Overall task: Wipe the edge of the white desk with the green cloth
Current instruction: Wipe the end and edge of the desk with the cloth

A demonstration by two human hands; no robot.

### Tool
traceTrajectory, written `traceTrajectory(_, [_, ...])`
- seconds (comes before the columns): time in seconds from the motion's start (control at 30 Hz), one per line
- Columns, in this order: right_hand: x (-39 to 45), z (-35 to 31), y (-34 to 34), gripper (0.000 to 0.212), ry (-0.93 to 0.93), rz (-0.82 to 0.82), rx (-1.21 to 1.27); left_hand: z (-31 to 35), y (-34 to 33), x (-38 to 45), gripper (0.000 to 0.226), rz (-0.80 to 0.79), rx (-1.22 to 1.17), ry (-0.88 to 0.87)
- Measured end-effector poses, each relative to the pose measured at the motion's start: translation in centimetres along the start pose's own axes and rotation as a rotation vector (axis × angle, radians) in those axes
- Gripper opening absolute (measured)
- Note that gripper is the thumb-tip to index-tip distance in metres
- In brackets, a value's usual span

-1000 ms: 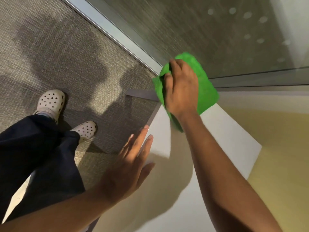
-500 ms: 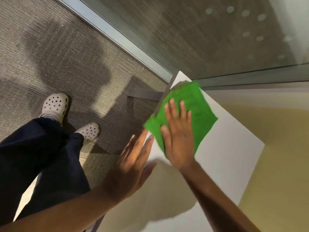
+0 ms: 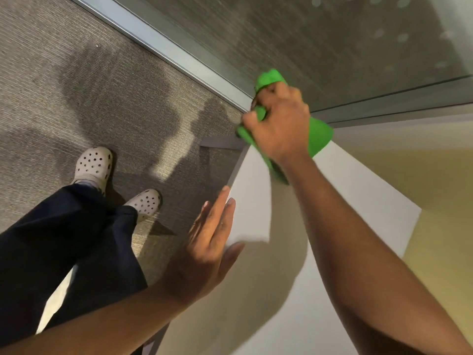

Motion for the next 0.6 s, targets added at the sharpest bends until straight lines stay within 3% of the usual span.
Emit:
traceTrajectory(0.13, [1.3,3.3,0.5,0.044,-0.245,0.009,0.233,0.1,0.4,0.1,0.074,-0.003,-0.007,-0.002])
traceTrajectory(0.27, [-2.1,1.6,-0.2,0.044,-0.121,0.170,0.085,0.1,0.6,0.0,0.078,0.007,-0.006,-0.002])
traceTrajectory(0.43, [-8.4,-0.9,-3.8,0.048,0.175,-0.015,-0.051,0.1,0.5,0.0,0.078,0.025,-0.018,0.005])
traceTrajectory(0.6, [-12.3,-1.8,-5.6,0.049,0.274,-0.065,-0.058,-0.1,-0.1,-0.4,0.069,0.026,0.006,0.043])
Point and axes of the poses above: each hand's wrist, its own x-axis towards the middle knuckle, its own y-axis out of the back of the hand, z = x × y, the point moved 7 cm from there along x, towards the middle knuckle, and after that the axes turned 10 degrees about -z, right-handed, at the moved point
